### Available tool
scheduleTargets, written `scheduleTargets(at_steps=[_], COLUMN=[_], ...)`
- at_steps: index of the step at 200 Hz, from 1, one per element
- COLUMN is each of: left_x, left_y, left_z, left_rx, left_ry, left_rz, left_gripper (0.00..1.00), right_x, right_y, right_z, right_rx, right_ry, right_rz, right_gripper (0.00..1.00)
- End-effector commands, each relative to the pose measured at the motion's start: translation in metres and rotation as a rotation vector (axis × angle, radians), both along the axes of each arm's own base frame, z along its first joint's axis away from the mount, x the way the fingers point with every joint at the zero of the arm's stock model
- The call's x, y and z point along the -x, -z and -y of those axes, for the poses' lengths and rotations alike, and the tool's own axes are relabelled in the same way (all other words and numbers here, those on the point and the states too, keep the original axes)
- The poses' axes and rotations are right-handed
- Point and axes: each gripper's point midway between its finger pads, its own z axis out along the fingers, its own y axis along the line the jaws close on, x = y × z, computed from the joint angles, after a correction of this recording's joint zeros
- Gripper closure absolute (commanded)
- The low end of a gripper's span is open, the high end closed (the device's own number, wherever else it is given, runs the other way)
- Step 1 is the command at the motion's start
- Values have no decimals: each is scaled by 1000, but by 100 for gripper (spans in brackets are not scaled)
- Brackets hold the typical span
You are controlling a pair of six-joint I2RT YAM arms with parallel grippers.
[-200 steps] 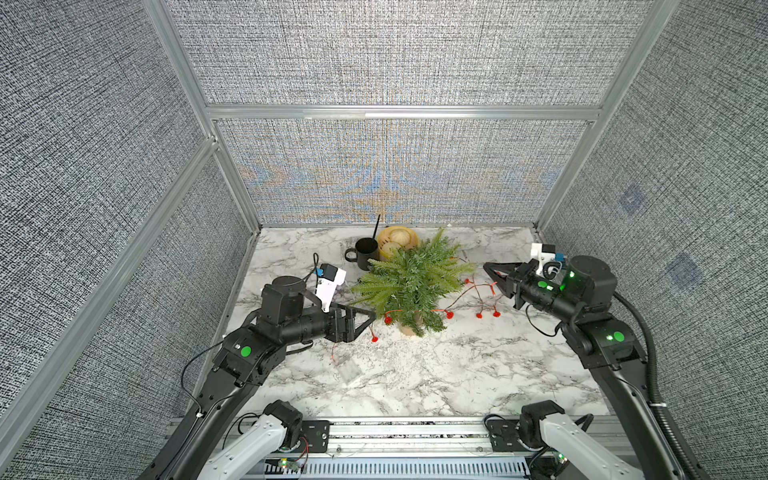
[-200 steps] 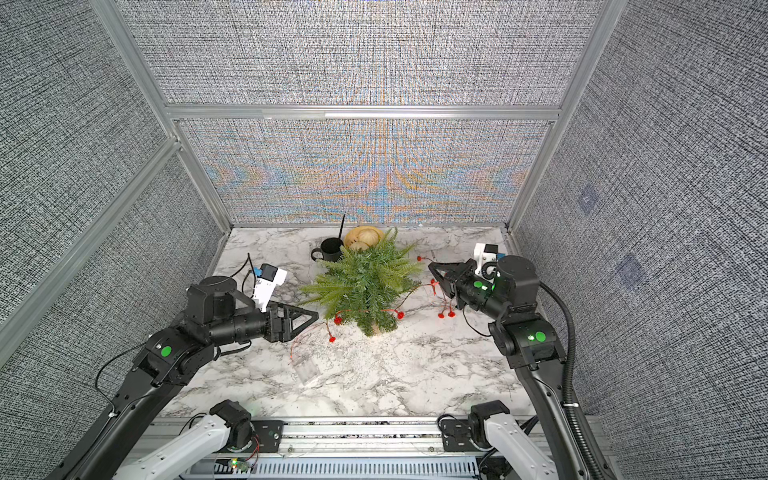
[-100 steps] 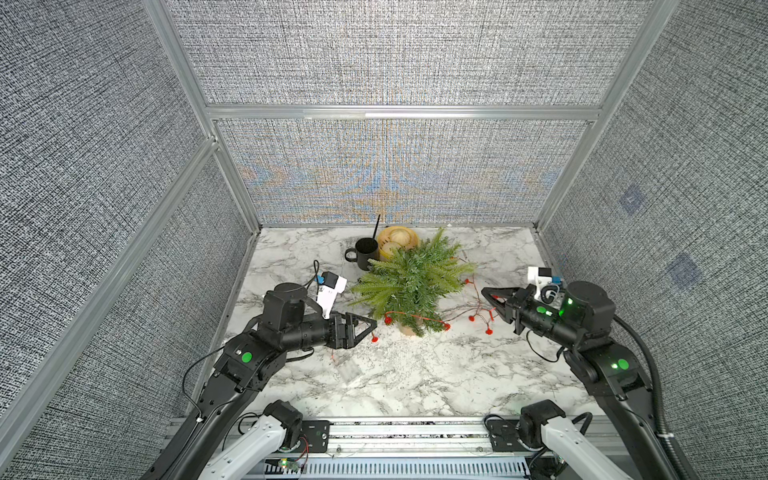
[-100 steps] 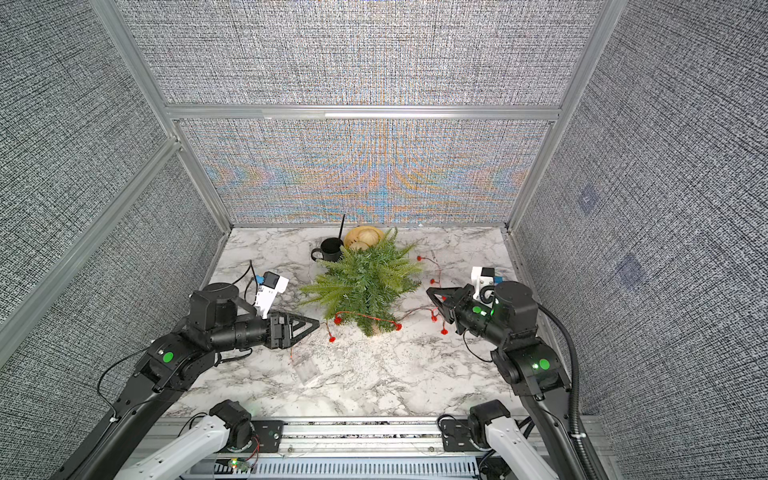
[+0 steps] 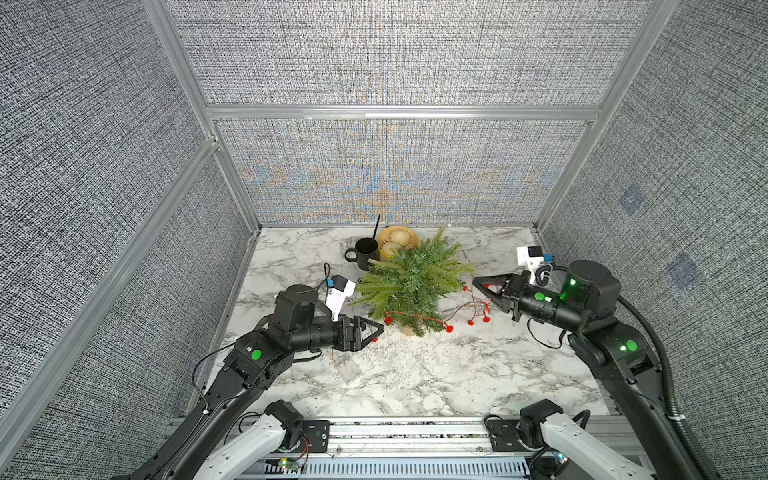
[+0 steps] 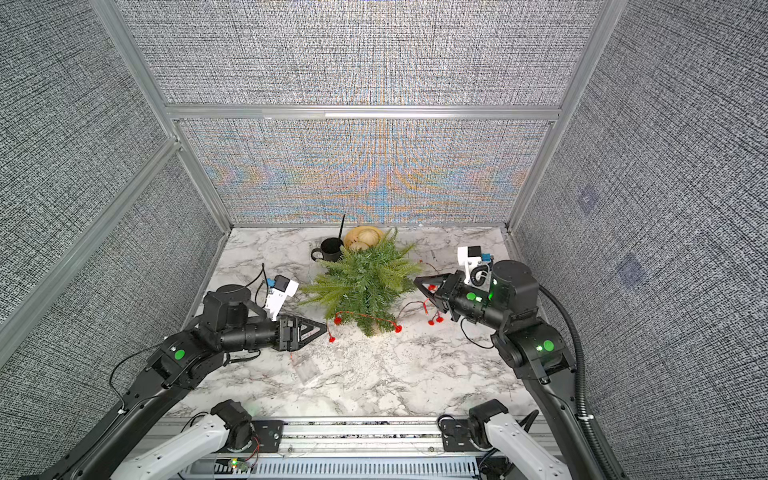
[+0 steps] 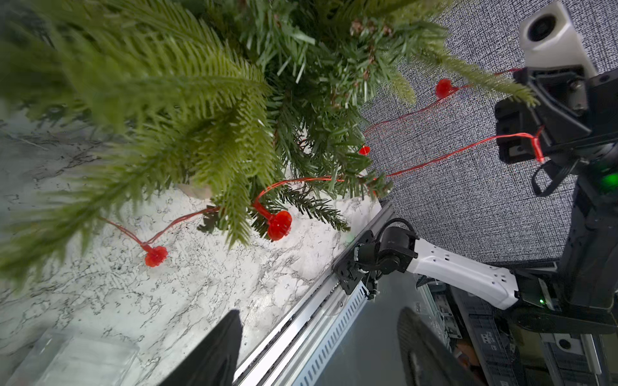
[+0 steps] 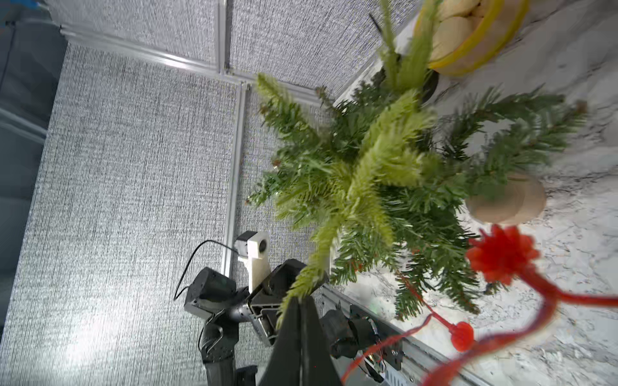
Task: Remove string lights from the small christmas tree
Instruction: Remove the light string from the Christmas tree.
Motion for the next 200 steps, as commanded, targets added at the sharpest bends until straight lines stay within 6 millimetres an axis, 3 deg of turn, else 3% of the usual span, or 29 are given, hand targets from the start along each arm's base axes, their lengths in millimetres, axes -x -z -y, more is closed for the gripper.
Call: scheduleTargets(at_steps=[1,48,86,118,157,179,200], left_x=[-6,-11,-13,-14,-15,-13,-12], left_y=[-5,-5,-8,-1,-7,-9,-4], left_z=[8,17,22,28,30,30,31], left_rx=[27,16,11,-5,-4,0,-12], left_ry=[-22,-75,-129,-141,-173,-181,-175], left_rz=[13,-11,-12,-25,-11,-6,-19], left_gripper=[26,26,26,26,26,26,25], right_x=[11,27,41,57,67,71,68], right_y=[-15,-41,-39,-45,-56,-52,-37], right_z=[-14,-36,-30,-23,-24,-22,-22], right_rx=[24,-22,-27,-27,-49,-50,-38], right_ry=[-109,-267,-270,-279,-313,-315,-307], right_rz=[96,208,231,262,292,293,256], right_gripper=[100,100,100,100,100,100,100])
